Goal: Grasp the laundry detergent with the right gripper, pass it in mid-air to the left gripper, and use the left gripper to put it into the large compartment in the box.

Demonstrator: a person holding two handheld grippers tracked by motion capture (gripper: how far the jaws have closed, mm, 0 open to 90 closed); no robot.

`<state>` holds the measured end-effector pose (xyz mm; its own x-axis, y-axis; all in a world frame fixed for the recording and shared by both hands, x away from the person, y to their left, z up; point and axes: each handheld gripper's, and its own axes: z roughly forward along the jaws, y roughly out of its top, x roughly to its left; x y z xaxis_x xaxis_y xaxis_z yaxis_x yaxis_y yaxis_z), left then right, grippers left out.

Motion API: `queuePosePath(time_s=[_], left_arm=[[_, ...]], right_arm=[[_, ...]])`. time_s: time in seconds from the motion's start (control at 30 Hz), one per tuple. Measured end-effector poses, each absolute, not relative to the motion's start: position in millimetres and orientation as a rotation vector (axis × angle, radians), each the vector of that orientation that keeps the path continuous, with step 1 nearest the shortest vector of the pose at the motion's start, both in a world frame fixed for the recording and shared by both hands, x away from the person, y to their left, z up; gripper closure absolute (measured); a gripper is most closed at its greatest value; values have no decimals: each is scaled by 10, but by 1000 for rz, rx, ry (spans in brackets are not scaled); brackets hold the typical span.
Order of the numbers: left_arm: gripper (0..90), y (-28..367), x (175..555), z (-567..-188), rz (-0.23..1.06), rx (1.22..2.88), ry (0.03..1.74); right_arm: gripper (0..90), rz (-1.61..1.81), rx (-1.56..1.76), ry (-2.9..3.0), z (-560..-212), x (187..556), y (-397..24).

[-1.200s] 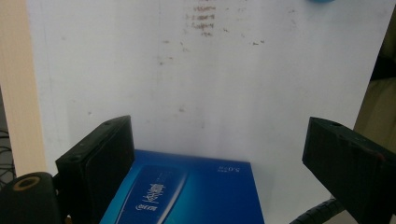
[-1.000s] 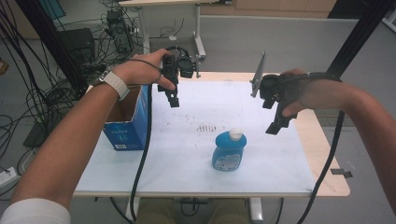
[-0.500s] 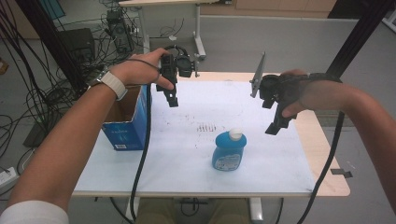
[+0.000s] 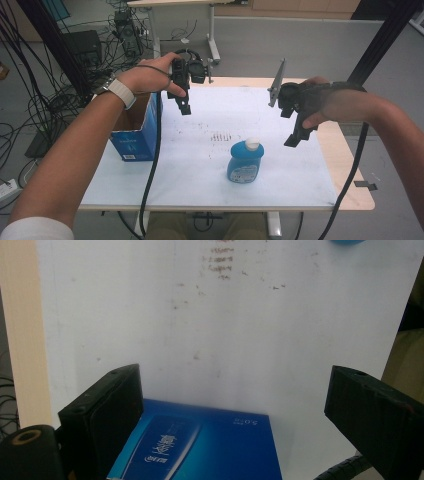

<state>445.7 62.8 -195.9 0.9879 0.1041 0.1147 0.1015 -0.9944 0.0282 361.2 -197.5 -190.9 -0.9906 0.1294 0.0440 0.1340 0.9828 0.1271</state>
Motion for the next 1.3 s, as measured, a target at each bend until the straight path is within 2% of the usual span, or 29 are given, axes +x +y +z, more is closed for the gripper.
queuePosePath(time_s=[1.3], left_arm=[[91,639,4414,-2056,216,3083,163]], right_arm=[[55,-467,-143,-3081,-2384,3539,-2020]])
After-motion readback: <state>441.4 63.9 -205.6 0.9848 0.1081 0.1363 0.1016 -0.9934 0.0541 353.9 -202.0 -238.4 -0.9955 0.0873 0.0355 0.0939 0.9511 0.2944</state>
